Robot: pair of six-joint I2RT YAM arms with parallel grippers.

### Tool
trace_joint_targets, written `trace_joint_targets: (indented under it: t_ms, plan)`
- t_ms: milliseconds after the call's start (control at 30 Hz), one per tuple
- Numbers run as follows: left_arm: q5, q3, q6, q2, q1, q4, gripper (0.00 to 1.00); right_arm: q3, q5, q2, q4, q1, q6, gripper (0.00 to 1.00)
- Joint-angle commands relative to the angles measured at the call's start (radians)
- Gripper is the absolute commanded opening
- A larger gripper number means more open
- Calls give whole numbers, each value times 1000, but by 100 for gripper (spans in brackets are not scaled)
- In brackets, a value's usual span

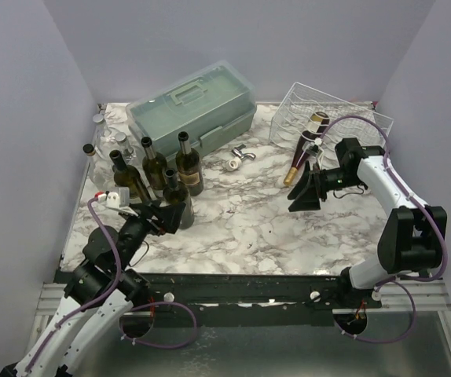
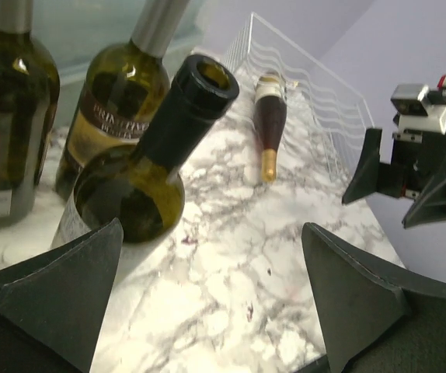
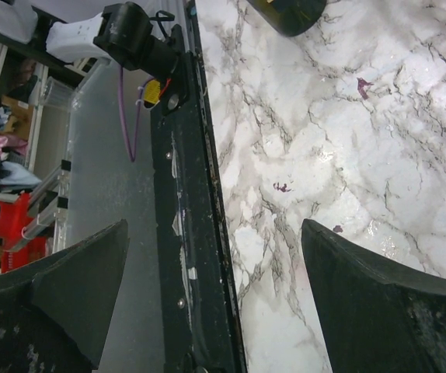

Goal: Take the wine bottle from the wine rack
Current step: Pick up the wine bottle from the wine rack.

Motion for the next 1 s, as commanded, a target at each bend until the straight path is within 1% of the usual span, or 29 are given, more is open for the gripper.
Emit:
trace_joint_targets:
  t_ms: [0, 100, 167, 333, 433, 533, 667, 733, 833, 967]
  plan:
    - [96, 129, -28, 17, 2, -264, 98, -1, 18, -23, 37, -7, 17, 96]
    - [156, 224, -15, 67, 2, -364, 97, -3, 25, -25, 48, -6, 28, 96]
    - [236, 280, 3, 109, 2, -406, 96, -7, 32, -28, 63, -8, 42, 96]
    - [440, 372, 38, 239, 0, -416, 92, -30, 60, -51, 145, -8, 122, 96]
    - [502, 411, 65, 320, -11, -406, 92, -52, 86, -75, 217, -7, 194, 96]
    - [475, 448, 90, 394, -73, -382, 93, -74, 117, -96, 297, -9, 265, 96]
    - [302, 506, 131, 496, -269, -355, 94, -112, 171, -126, 423, -17, 387, 96]
    - [260, 525, 144, 552, -323, -336, 94, -144, 212, -147, 519, -19, 485, 96]
    - [227, 524, 153, 621, -363, -273, 95, -204, 290, -187, 674, -18, 610, 96]
    - [222, 496, 157, 677, -379, -159, 95, -288, 407, -254, 870, -19, 751, 96]
